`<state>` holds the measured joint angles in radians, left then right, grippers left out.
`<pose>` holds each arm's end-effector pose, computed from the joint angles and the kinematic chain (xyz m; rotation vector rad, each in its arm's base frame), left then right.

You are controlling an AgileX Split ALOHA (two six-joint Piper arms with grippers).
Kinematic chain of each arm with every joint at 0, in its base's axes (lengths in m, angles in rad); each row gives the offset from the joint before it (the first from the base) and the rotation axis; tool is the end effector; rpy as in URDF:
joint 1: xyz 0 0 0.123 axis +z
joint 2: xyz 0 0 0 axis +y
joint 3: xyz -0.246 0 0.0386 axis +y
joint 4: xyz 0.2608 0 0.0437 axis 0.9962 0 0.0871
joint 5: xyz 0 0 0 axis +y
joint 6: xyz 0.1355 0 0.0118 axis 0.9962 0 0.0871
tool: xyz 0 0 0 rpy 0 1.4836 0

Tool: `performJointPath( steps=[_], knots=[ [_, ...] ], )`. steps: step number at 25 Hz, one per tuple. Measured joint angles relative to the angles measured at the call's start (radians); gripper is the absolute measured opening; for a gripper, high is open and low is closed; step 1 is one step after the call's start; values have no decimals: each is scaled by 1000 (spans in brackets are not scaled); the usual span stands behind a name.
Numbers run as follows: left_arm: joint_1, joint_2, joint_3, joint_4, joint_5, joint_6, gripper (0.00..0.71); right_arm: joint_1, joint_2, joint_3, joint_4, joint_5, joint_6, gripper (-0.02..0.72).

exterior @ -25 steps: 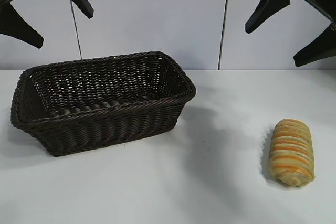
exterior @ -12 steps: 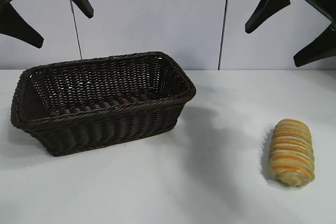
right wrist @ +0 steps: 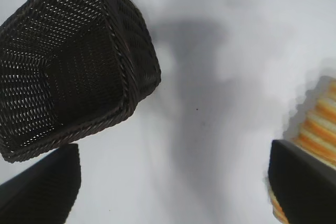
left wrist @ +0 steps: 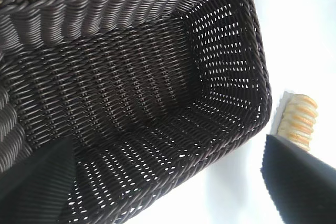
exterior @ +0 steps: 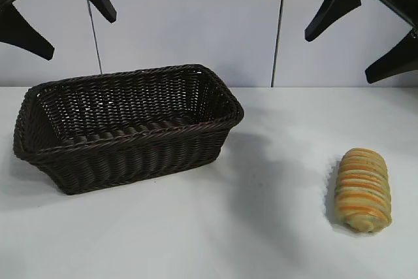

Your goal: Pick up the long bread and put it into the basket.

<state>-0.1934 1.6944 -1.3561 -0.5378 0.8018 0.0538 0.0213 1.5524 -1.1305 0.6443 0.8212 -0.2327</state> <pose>0.3828 -0.1260 0.2122 -0.0380 2.5882 -0.6837 0.3499 0.0673 0.1971 0.1228 2.5998 0.6878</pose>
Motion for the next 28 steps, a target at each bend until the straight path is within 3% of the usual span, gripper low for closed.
performJointPath(
  steps=[4,9,12,28],
  knots=[
    [5,0,0,35,2,-5,695,0,0,0,0,-1,0,695],
    [23,0,13,265,56,-154,695,0,0,0,0,-1,0,695],
    [25,5,64,338,50,-209,695,0,0,0,0,-1,0,695],
    [25,228,112,344,-46,-212,695,0,0,0,0,2,0,695]
  ],
)
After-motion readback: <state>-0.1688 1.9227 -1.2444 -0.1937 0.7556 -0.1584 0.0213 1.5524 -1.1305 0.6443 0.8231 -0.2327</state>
